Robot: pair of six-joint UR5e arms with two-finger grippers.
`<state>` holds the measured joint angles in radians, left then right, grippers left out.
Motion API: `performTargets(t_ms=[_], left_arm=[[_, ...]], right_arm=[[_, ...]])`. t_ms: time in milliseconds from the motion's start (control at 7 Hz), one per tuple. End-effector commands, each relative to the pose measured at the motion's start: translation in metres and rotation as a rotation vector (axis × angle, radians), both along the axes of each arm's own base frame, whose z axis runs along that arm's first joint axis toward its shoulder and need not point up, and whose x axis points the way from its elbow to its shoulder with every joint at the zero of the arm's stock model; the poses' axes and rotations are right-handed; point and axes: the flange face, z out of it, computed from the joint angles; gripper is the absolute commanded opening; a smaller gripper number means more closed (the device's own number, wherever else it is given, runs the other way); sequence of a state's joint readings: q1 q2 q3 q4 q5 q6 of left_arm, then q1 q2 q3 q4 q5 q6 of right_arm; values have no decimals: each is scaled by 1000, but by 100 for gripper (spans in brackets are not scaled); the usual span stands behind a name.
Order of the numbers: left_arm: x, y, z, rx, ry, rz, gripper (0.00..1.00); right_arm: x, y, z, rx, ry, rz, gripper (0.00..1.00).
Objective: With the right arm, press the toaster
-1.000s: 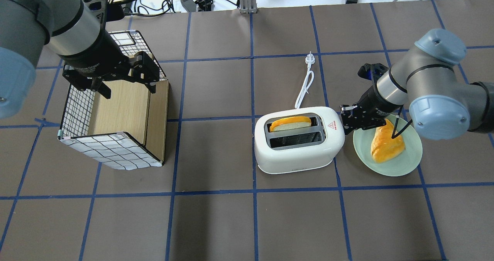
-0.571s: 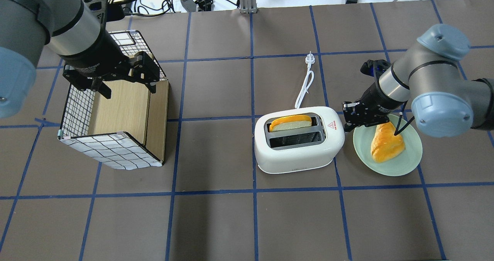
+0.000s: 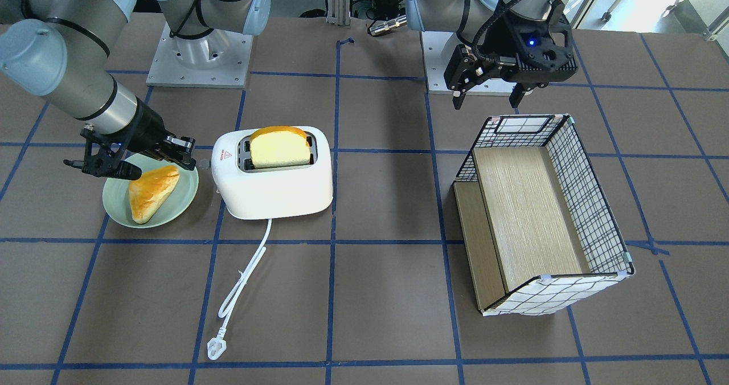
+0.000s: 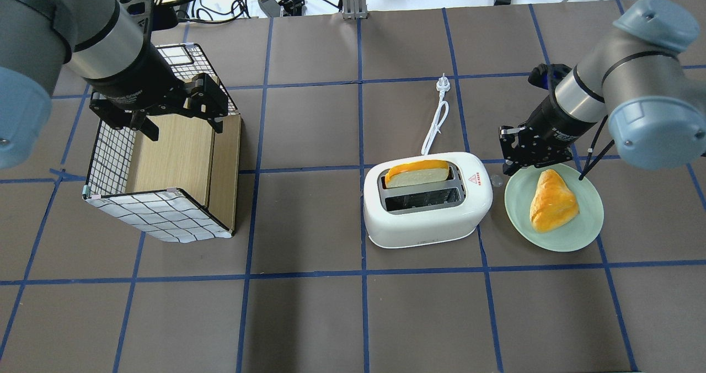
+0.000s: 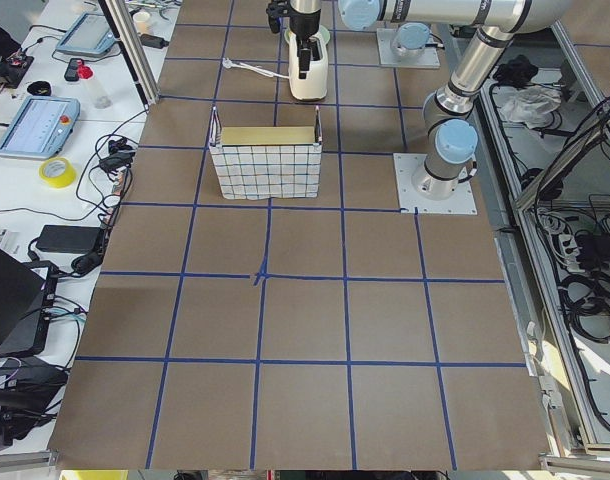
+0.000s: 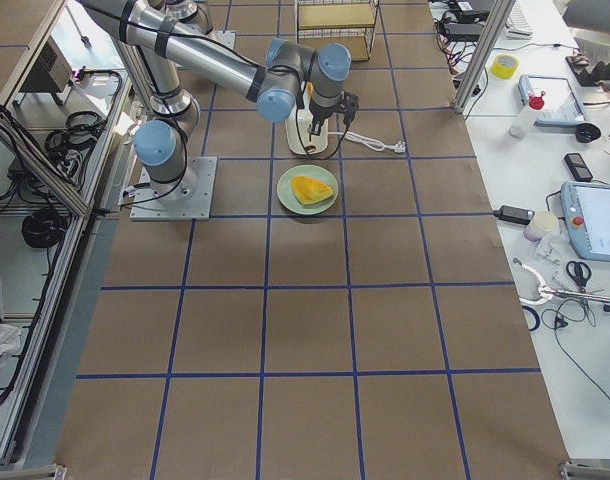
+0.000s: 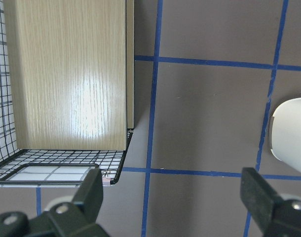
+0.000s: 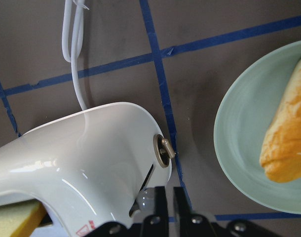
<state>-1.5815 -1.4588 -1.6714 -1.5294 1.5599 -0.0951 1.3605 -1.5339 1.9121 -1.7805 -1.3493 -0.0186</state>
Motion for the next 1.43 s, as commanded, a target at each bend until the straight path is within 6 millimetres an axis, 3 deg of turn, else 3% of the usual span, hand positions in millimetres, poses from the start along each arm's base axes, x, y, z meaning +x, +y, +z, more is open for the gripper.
performTargets(t_ms=[0, 143, 286, 571, 1000, 1286], left_arm=[[0, 0, 0, 1, 1, 0, 100], [0, 0, 0, -1, 0, 0, 100], [0, 0, 0, -1, 0, 0, 100], [0, 0, 0, 1, 0, 0, 100], [0, 0, 0, -1, 0, 0, 100], [0, 0, 0, -1, 0, 0, 100]], right_arm=[[-11, -13, 44, 4, 80, 11, 87], [-16, -12, 62, 13, 138, 21, 100], [-22, -7, 81, 8, 209, 30, 100], [-16, 16, 127, -77, 260, 3, 100], [41, 22, 140, -115, 282, -9, 100], [65, 27, 149, -135, 283, -16, 100]])
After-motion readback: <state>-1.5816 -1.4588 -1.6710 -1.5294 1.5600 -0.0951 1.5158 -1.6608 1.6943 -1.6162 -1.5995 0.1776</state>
